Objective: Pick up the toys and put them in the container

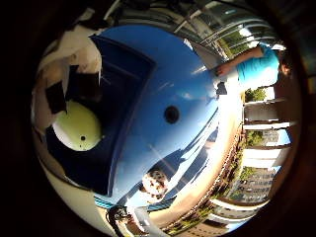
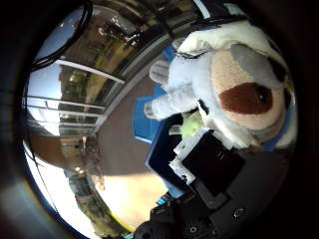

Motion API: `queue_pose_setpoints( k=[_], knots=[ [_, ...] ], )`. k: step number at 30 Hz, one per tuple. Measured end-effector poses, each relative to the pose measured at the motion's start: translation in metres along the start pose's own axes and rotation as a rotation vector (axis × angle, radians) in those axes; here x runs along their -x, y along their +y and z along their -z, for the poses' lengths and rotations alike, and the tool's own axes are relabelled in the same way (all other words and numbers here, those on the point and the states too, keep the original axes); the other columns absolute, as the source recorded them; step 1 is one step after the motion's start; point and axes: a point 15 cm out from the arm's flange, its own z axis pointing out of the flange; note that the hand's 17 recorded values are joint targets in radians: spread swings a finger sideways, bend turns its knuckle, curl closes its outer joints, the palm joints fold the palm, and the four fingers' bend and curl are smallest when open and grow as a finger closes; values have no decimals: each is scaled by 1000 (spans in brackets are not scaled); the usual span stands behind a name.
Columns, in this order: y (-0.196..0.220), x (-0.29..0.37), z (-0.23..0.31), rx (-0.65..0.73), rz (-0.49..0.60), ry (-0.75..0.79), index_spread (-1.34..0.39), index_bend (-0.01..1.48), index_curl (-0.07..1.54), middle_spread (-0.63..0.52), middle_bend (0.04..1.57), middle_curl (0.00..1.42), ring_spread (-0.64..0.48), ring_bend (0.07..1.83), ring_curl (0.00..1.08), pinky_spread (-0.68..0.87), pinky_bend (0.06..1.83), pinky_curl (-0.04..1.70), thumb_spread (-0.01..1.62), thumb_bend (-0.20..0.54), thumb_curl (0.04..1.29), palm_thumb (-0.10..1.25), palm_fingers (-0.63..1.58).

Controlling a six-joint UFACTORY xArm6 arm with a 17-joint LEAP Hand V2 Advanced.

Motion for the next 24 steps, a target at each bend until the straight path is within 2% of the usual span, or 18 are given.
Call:
queue_pose_setpoints(
  k=[2,4,5,10,15,19,24],
  knots=[
    [-1,-3,-1,-1,-2,1,-365,1015,17,-133,587,832,179,1108,555,332,1355,612,1059,-42,662,764,-100],
    [-2,-8,0,-5,-3,2,-349,968,20,-103,512,775,201,1029,506,353,1301,574,1057,-42,650,752,-143],
    [-1,-10,0,-4,-3,2,-352,896,21,-74,441,721,224,936,461,373,1267,545,1053,-45,637,737,-197],
    [3,-16,5,7,2,5,-385,605,32,38,229,558,281,702,352,431,1129,455,1049,-46,567,688,-183],
    [8,-26,16,10,0,8,-396,405,49,105,155,472,304,604,314,466,1052,403,1047,-44,503,654,-120],
    [24,-37,35,36,2,10,-391,300,78,133,145,415,313,560,300,479,1000,367,1047,-38,466,640,-87],
    [75,-49,69,156,16,35,-345,220,122,145,151,367,317,511,292,482,917,323,1053,-33,436,641,-68]
  ],
)
